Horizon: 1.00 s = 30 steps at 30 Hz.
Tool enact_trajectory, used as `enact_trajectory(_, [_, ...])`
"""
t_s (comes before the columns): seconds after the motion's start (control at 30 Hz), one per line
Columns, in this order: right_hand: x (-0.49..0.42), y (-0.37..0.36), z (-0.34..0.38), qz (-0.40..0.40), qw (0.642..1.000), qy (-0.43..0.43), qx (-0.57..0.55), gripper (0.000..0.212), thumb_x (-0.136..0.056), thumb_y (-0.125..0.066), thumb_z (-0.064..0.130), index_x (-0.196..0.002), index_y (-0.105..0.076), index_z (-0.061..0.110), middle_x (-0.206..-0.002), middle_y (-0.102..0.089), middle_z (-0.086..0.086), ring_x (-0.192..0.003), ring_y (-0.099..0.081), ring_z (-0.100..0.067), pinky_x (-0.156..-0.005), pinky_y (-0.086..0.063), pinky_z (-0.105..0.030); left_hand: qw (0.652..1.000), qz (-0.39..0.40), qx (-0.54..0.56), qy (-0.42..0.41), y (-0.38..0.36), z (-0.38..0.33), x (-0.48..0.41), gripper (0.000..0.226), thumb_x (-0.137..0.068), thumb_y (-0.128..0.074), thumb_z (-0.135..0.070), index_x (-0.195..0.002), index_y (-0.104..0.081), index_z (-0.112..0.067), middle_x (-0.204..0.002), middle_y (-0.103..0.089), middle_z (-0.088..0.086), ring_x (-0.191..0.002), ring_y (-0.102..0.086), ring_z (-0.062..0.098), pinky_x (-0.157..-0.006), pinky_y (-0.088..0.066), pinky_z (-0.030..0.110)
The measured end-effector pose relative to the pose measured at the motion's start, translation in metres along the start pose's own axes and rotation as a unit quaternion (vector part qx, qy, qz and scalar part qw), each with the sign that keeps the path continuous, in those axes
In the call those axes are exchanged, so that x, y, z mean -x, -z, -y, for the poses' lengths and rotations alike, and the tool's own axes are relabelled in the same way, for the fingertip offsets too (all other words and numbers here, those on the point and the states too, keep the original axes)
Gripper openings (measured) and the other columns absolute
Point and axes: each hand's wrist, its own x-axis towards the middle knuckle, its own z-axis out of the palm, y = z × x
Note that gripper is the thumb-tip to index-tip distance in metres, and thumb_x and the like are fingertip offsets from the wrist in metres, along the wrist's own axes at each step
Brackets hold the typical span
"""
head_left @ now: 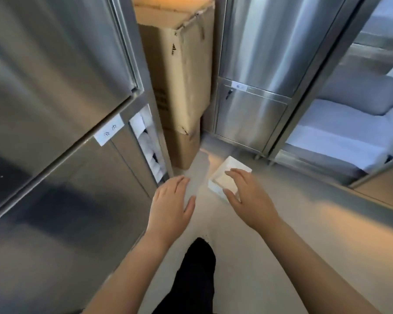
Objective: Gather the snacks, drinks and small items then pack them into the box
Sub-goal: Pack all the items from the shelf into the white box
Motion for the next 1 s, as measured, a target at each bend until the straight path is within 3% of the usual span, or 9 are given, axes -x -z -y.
enact_trajectory(0.2, [-0.054, -0.001, -0.088, 0.019, 0.998, -0.062, 0.01, 0.048, -0.092, -0.057, 0.031, -0.134, -0.049, 0.009, -0.137, -0.047, -0.007, -0.128, -0.042, -0.023, -0.107, -0.031, -0.031, 0.997, 0.06, 0.022, -0.038, -0.076, -0.015, -0.102, 0.043, -0.089, -0.06, -0.026, -0.128, -0.054, -0.007, -0.125, -0.057, 0.009, -0.115, -0.054, 0.026, -0.098, -0.042, 0.038])
enact_trajectory(0.37, [-0.119, -0.018, -0.156, 0.075, 0.992, -0.104, 0.014, 0.056, -0.092, -0.058, 0.035, -0.139, -0.042, 0.009, -0.142, -0.041, -0.01, -0.13, -0.038, -0.026, -0.109, -0.031, -0.034, 0.991, 0.128, 0.017, -0.036, -0.141, -0.01, -0.189, 0.048, -0.094, -0.051, -0.033, -0.136, -0.045, -0.013, -0.136, -0.049, 0.004, -0.125, -0.045, 0.021, -0.105, -0.036, 0.035])
enact_trajectory(0.57, [-0.171, -0.068, -0.235, 0.119, 0.984, -0.132, 0.003, 0.061, -0.091, -0.058, 0.036, -0.141, -0.036, 0.01, -0.149, -0.031, -0.011, -0.136, -0.031, -0.027, -0.112, -0.029, -0.039, 0.977, 0.203, -0.021, -0.062, -0.234, 0.006, -0.268, 0.053, -0.093, -0.051, -0.029, -0.139, -0.039, -0.008, -0.141, -0.042, 0.011, -0.13, -0.039, 0.027, -0.107, -0.031, 0.039])
enact_trajectory(0.73, [-0.188, -0.13, -0.306, 0.128, 0.979, -0.158, -0.015, 0.064, -0.088, -0.062, 0.034, -0.141, -0.034, 0.01, -0.151, -0.027, -0.01, -0.138, -0.023, -0.023, -0.109, -0.024, -0.031, 0.958, 0.27, -0.031, -0.089, -0.333, 0.025, -0.294, 0.055, -0.09, -0.058, -0.021, -0.139, -0.04, -0.002, -0.143, -0.041, 0.017, -0.129, -0.041, 0.035, -0.106, -0.031, 0.045])
enact_trajectory(1.0, [-0.196, -0.297, -0.429, 0.214, 0.971, -0.108, 0.006, 0.069, -0.084, -0.065, 0.04, -0.137, -0.041, 0.001, -0.144, -0.036, -0.021, -0.135, -0.032, -0.036, -0.111, -0.032, -0.044, 0.937, 0.315, -0.081, -0.126, -0.518, 0.082, -0.29, 0.064, -0.085, -0.065, -0.023, -0.139, -0.039, -0.001, -0.144, -0.041, 0.017, -0.13, -0.042, 0.034, -0.106, -0.033, 0.048])
